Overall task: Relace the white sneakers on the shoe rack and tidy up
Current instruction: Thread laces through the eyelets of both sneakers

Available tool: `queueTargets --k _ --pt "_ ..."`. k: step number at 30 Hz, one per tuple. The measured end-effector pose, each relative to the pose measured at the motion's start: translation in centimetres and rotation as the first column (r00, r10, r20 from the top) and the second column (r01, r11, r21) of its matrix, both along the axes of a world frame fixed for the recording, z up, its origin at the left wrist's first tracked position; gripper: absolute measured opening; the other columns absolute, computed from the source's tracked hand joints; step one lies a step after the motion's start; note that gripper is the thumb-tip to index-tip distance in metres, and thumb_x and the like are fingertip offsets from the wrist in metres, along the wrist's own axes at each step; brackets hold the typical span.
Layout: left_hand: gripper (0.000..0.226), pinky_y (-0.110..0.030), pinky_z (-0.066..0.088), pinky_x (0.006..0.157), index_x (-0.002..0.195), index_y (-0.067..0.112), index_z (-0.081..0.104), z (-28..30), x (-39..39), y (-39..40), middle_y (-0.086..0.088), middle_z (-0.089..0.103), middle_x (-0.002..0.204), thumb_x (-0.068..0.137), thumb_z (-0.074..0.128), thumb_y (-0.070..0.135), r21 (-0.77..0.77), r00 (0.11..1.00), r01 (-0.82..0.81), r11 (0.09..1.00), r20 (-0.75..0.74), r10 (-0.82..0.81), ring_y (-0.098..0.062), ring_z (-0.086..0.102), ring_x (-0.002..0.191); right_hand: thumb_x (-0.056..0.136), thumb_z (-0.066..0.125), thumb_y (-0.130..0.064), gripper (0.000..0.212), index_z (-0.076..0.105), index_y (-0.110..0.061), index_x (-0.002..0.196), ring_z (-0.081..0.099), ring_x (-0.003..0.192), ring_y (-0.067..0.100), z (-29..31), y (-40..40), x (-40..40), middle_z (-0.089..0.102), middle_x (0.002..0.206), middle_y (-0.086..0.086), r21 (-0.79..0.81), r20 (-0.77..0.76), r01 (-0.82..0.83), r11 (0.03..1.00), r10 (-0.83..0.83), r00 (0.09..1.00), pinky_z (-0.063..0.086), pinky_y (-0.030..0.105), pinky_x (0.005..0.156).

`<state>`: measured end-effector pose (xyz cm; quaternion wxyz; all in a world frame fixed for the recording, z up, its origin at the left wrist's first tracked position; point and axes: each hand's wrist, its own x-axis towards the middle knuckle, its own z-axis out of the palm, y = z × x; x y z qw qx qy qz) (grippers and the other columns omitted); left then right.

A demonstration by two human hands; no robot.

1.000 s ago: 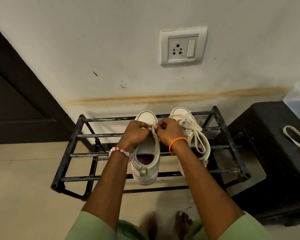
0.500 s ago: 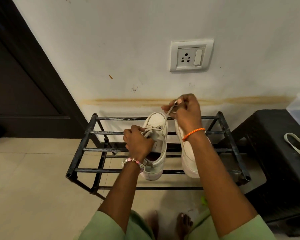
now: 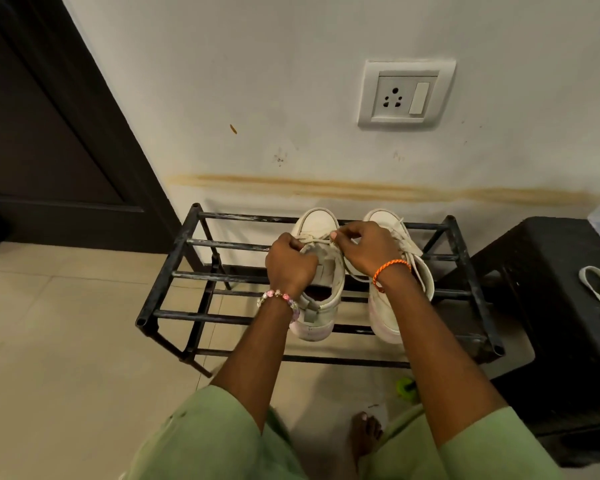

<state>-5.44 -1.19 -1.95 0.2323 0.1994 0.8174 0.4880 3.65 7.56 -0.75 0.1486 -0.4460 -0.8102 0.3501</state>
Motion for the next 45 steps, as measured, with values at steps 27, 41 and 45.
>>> queueTargets --k 27,41,45 --pt "0.065 -0.03 0.054 0.07 0.121 0.003 0.042 0.3 -4.5 -0.2 -0.006 0.058 0.1 0.074 0.076 0.032 0.043 0.824 0.31 0.95 0.486 -0.29 -0.017 0.061 0.087 0.092 0.049 -0.049 0.049 0.057 -0.007 0.117 0.055 0.111 0.03 0.1 1.4 -1.3 0.061 0.119 0.013 -0.075 0.19 0.078 0.994 -0.063 0.98 0.039 0.028 0.084" --pt "0.031 -0.042 0.047 0.1 0.082 0.013 0.057 0.8 -6.6 -1.3 -0.008 0.063 0.093 0.064 0.082 0.013 0.079 0.67 0.513 0.855 0.586 -0.456 -0.023 0.057 0.095 0.098 0.041 -0.041 0.031 0.053 -0.015 0.087 0.051 0.085 0.021 -0.6 2.1 -1.2 0.055 0.084 0.001 -0.169 0.249 -0.128 0.977 0.168 0.954 0.039 0.029 0.074" --pt "0.031 -0.037 0.052 0.092 0.083 0.009 0.062 0.7 -6.5 -1.3 -0.01 0.064 0.09 0.059 0.081 0.015 0.072 0.649 0.515 0.854 0.618 -0.443 -0.021 0.061 0.089 0.098 0.047 -0.028 0.031 0.05 -0.019 0.068 0.047 0.062 0.01 -0.7 1.7 -1.6 0.051 0.068 -0.003 -0.21 0.078 -0.115 0.971 0.134 0.988 0.032 0.023 0.052"
